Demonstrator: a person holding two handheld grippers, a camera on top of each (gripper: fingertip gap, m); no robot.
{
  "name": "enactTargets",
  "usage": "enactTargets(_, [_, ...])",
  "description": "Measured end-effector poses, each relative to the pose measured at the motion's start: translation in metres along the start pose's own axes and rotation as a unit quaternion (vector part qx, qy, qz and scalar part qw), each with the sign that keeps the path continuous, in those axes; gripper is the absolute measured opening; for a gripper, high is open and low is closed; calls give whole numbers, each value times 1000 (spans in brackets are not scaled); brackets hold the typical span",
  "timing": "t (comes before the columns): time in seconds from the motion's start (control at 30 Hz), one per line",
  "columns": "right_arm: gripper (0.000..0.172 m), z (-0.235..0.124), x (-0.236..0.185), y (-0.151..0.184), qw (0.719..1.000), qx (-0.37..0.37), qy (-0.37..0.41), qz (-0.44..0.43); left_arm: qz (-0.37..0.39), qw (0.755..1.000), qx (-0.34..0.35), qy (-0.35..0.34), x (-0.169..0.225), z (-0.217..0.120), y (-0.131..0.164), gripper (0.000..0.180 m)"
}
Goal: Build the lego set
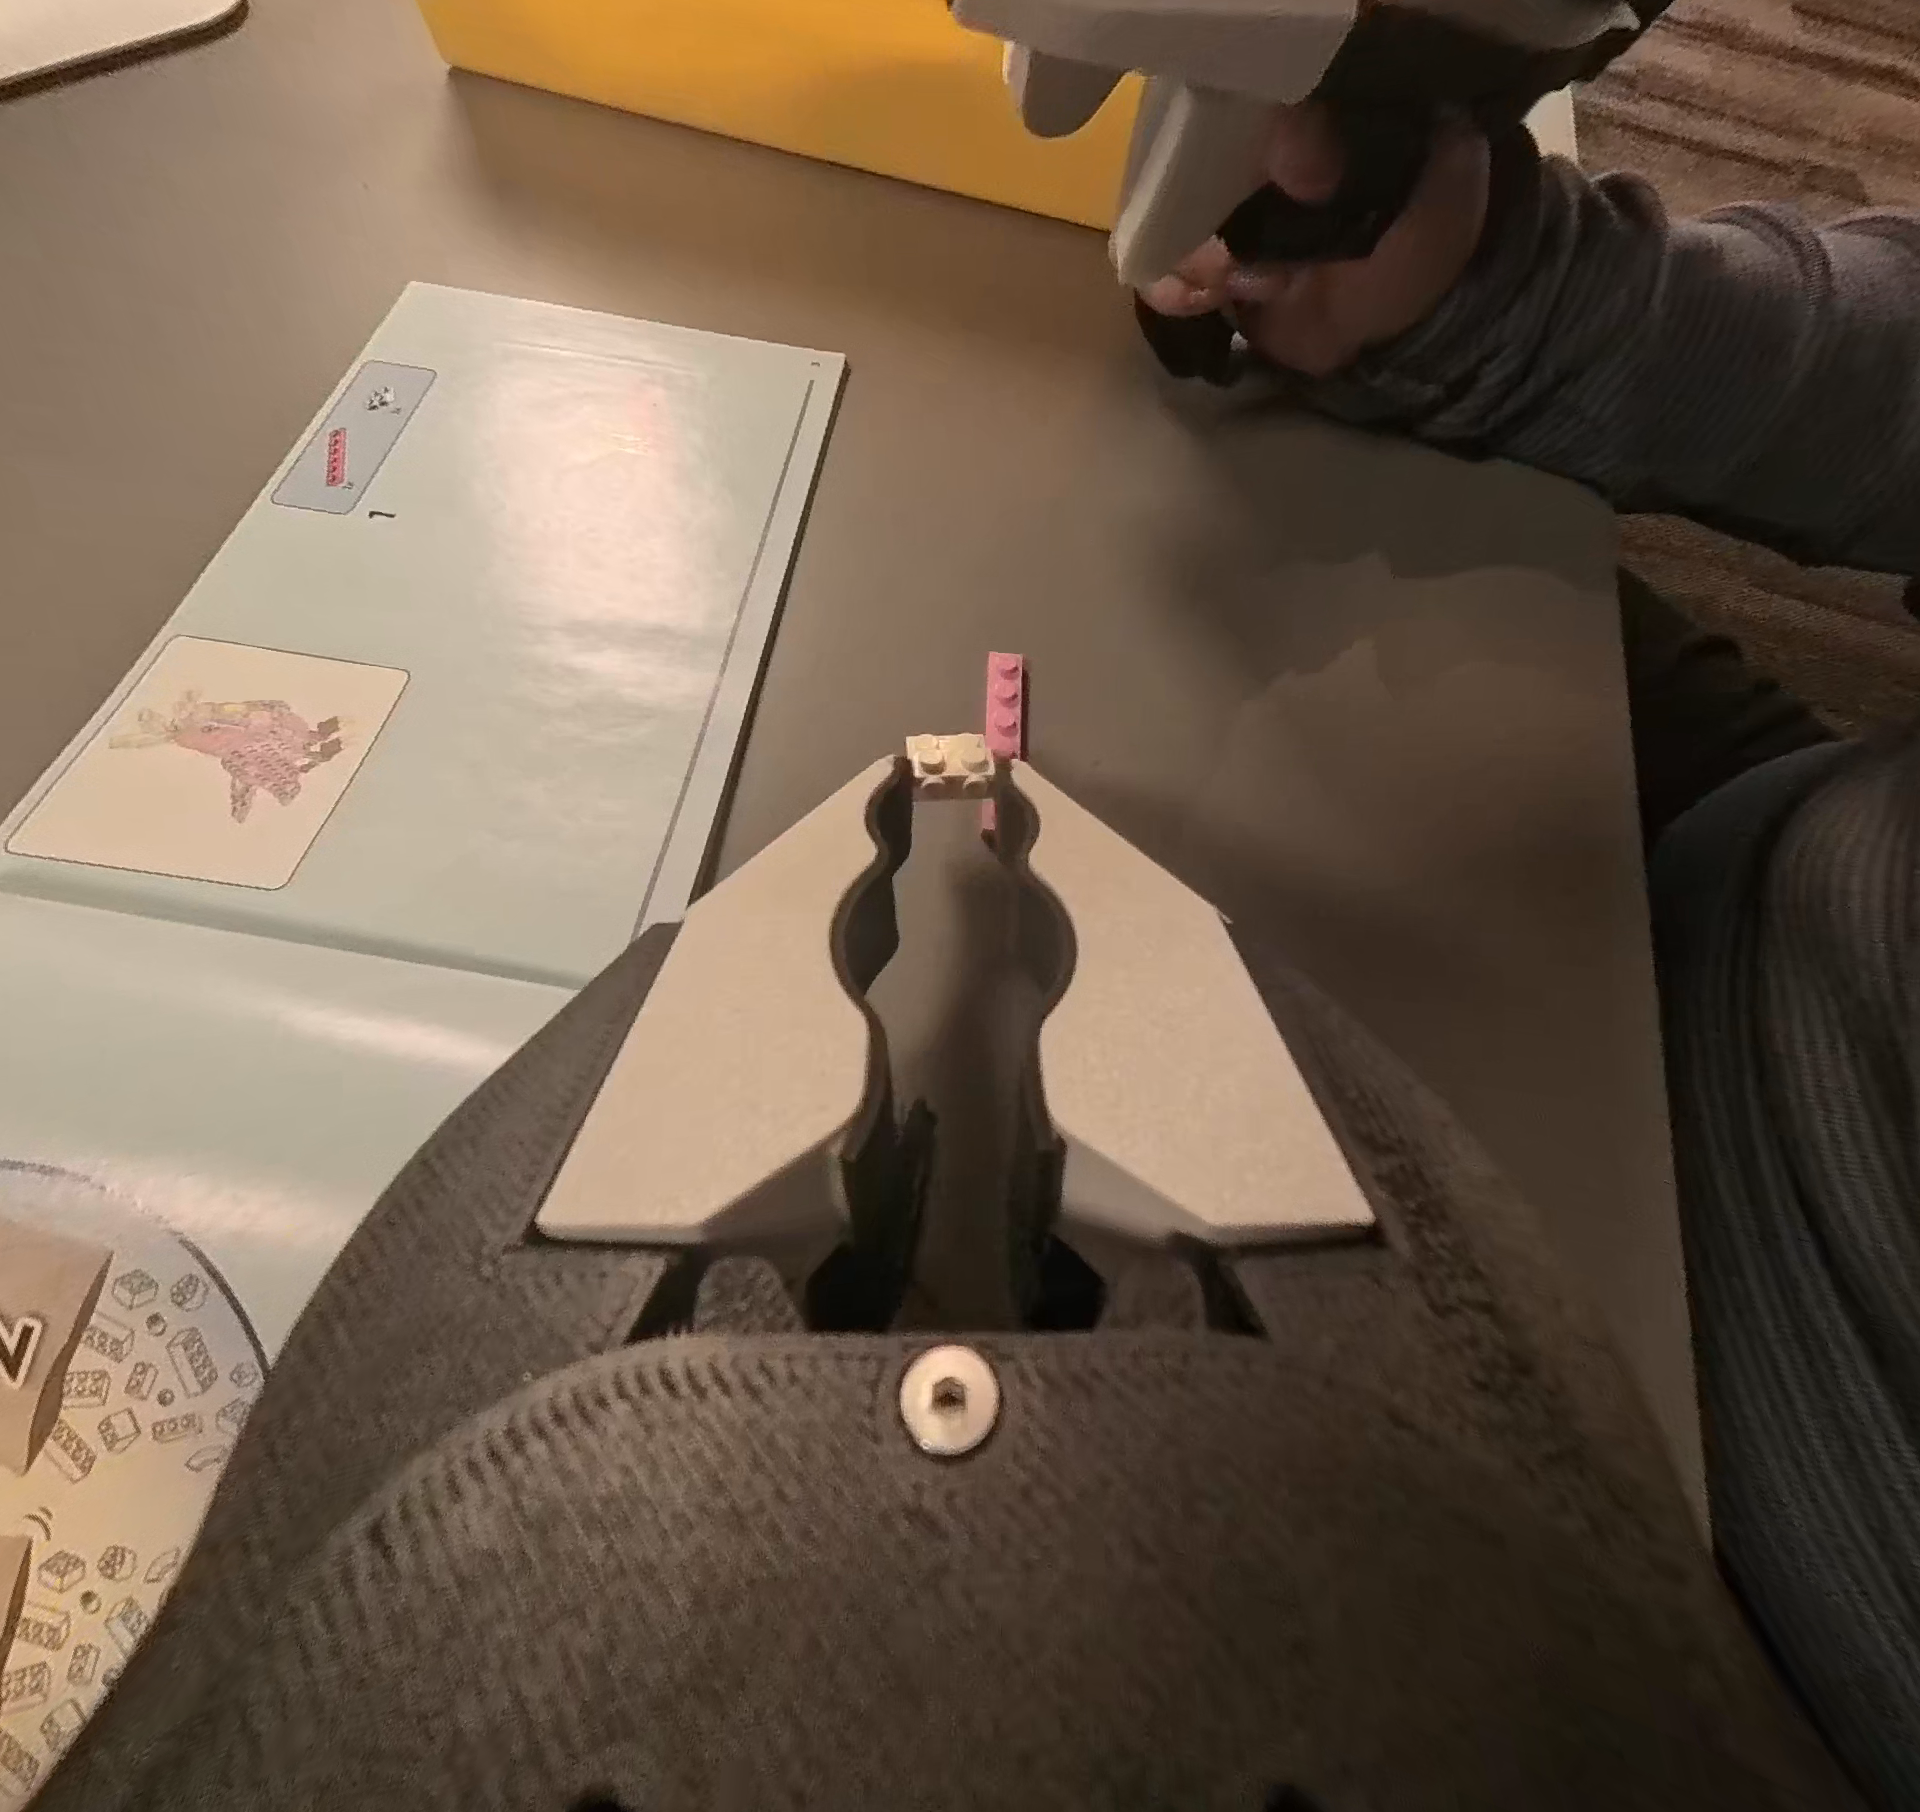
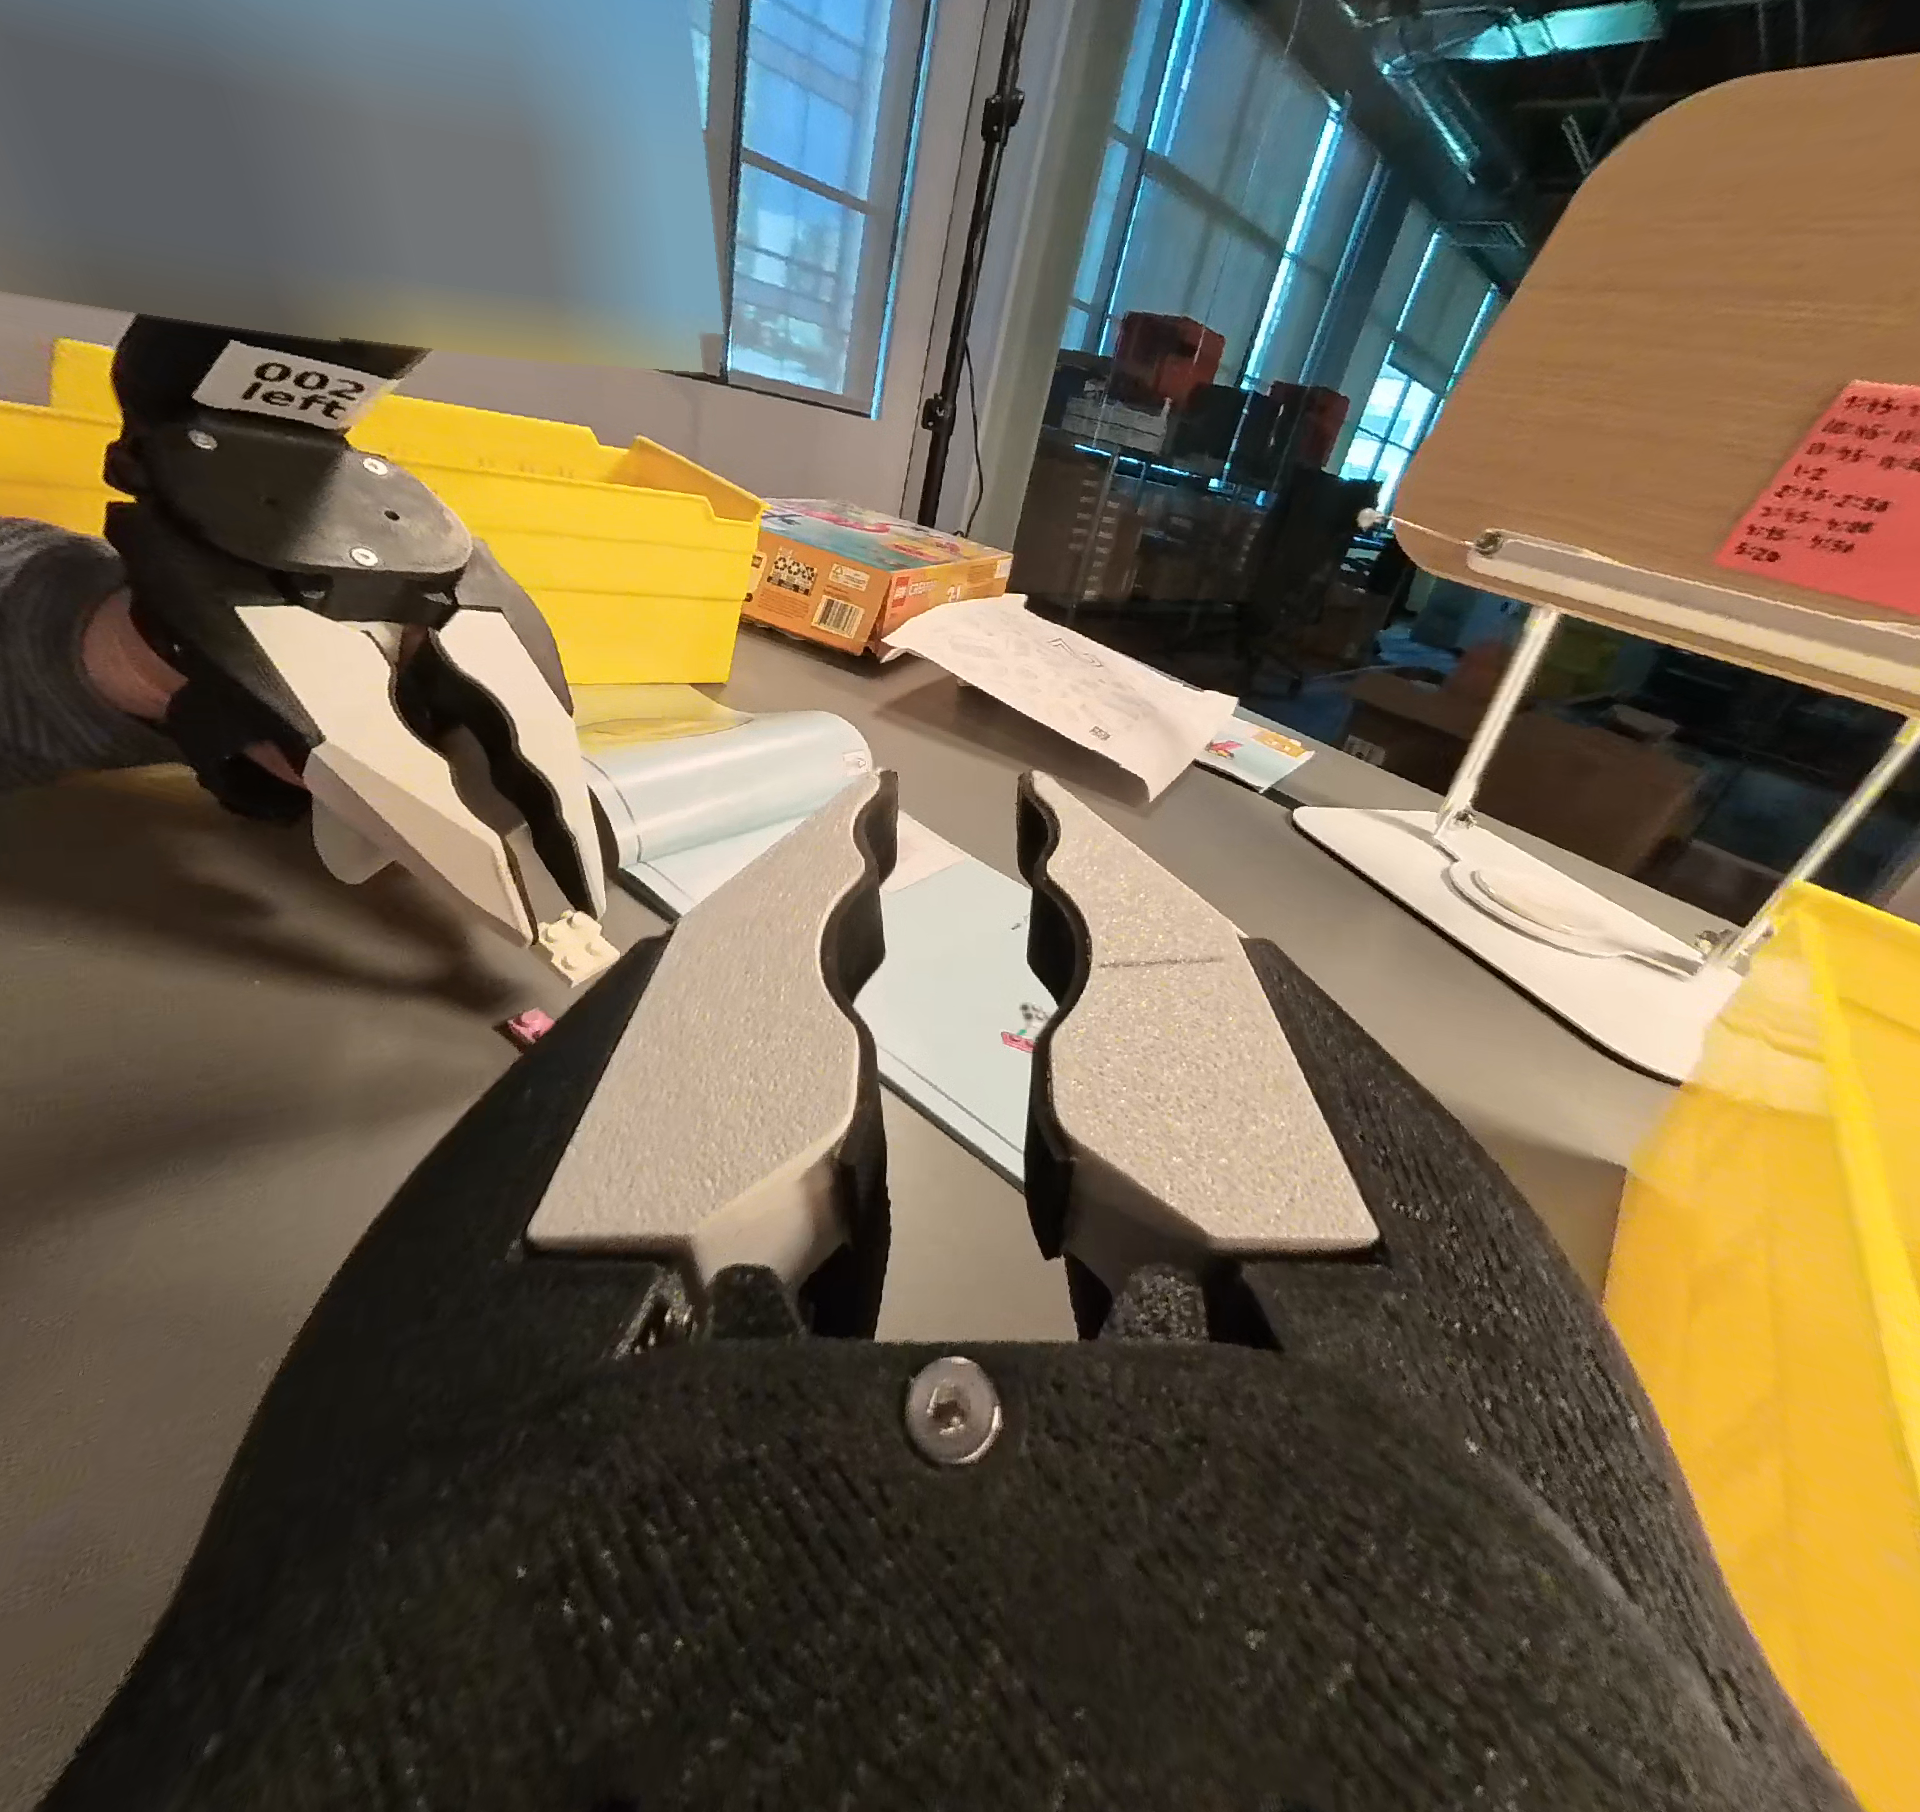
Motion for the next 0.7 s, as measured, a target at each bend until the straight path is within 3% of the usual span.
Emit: enactTargets(0.7, [21, 2, -4, 0, 1000, -11, -10, -12, 15, 1000, -24, 6, 4, 3, 3, 15])
Point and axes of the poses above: each gripper's, where its closed fingertips meet, z out along the fingers, y out of its underside, x = y × z across the jaws, the point moved 9 cm from there along -z, back along the fingers, and after that the axes turned 13 degrees about -y, right-handed, at the moved point
